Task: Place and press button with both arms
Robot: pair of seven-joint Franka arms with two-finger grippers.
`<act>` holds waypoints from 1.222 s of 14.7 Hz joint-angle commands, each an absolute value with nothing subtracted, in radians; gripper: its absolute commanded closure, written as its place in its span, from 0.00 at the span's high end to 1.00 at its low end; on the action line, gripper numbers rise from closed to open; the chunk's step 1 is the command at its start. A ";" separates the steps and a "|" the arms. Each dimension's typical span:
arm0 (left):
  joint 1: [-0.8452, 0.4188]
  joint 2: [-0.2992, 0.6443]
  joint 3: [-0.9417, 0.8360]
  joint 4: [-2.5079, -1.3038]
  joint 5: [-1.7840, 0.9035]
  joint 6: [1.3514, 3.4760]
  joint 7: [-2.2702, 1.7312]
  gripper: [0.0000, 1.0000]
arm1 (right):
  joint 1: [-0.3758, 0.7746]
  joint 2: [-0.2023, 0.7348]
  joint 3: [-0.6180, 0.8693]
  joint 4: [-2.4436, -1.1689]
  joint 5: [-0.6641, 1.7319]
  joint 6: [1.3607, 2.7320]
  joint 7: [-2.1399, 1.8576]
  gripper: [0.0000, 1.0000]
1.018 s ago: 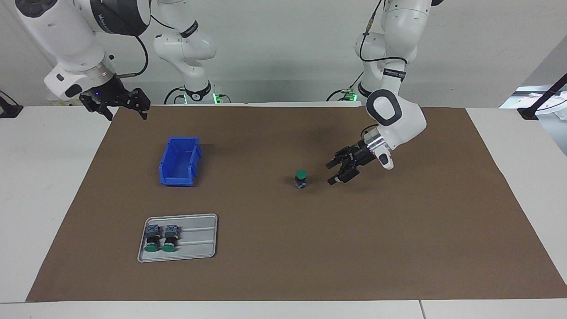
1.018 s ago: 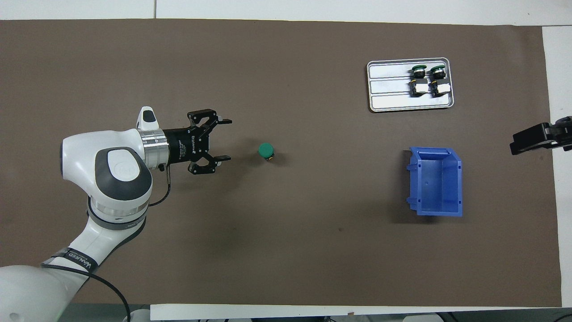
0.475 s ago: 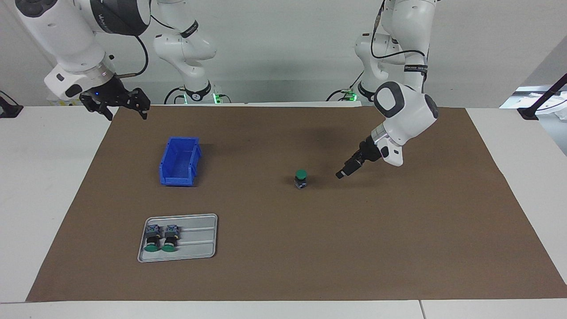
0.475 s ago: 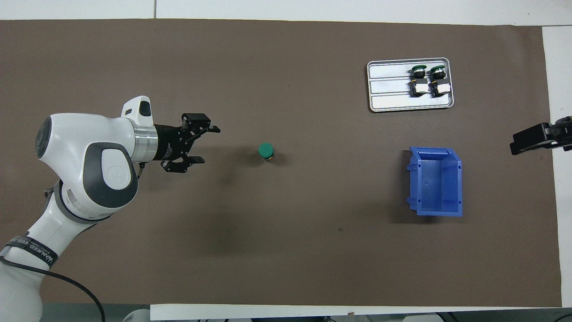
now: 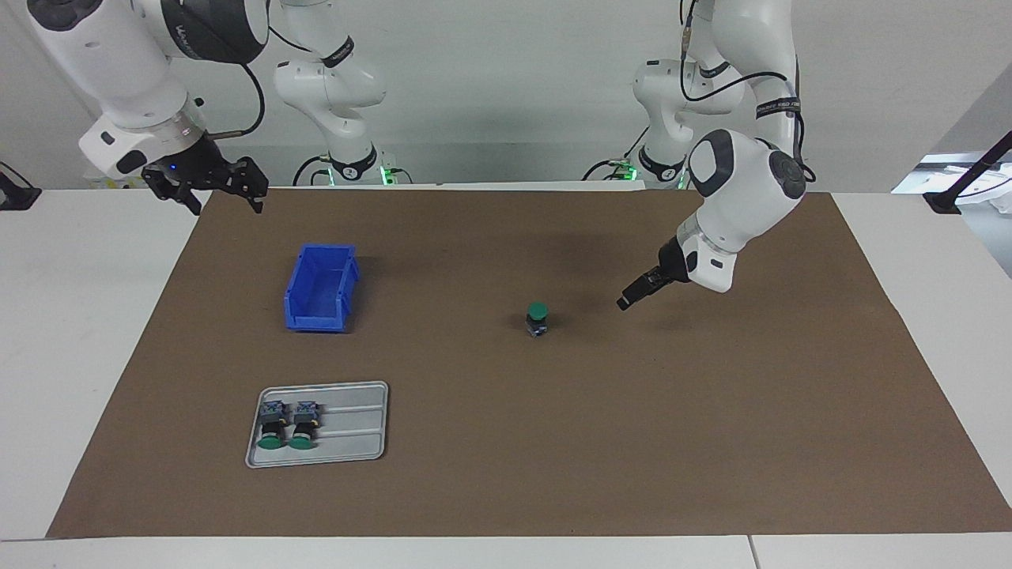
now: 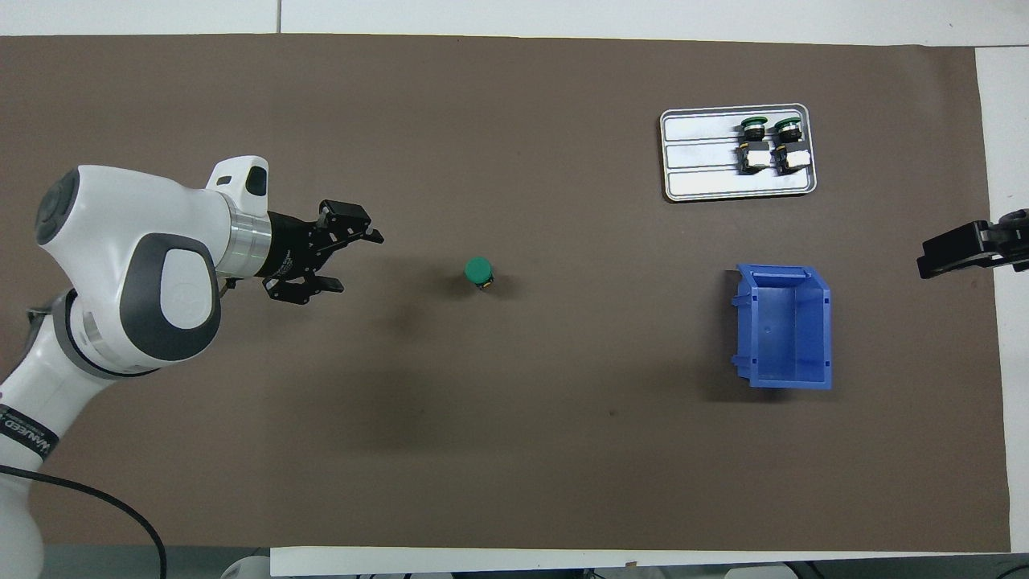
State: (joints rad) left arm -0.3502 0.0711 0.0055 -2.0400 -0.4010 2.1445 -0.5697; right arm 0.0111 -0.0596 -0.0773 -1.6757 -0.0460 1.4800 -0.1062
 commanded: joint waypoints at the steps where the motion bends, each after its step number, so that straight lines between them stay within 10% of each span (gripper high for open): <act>1: -0.391 0.072 0.005 -2.008 -0.229 2.109 -0.587 1.00 | 0.009 -0.072 -0.075 -1.687 -0.041 1.486 -0.097 0.98; 7: -0.492 0.120 0.003 -1.867 -0.143 2.002 -0.676 0.95 | 0.009 -0.072 -0.075 -1.689 -0.040 1.486 -0.097 0.98; 11: -0.564 0.248 0.002 -1.683 -0.146 1.904 -0.803 0.48 | 0.009 -0.072 -0.075 -1.687 -0.041 1.486 -0.097 0.98; 18: -0.670 0.363 0.006 -1.621 -0.141 1.928 -0.905 0.06 | 0.009 -0.072 -0.075 -1.687 -0.041 1.486 -0.097 0.98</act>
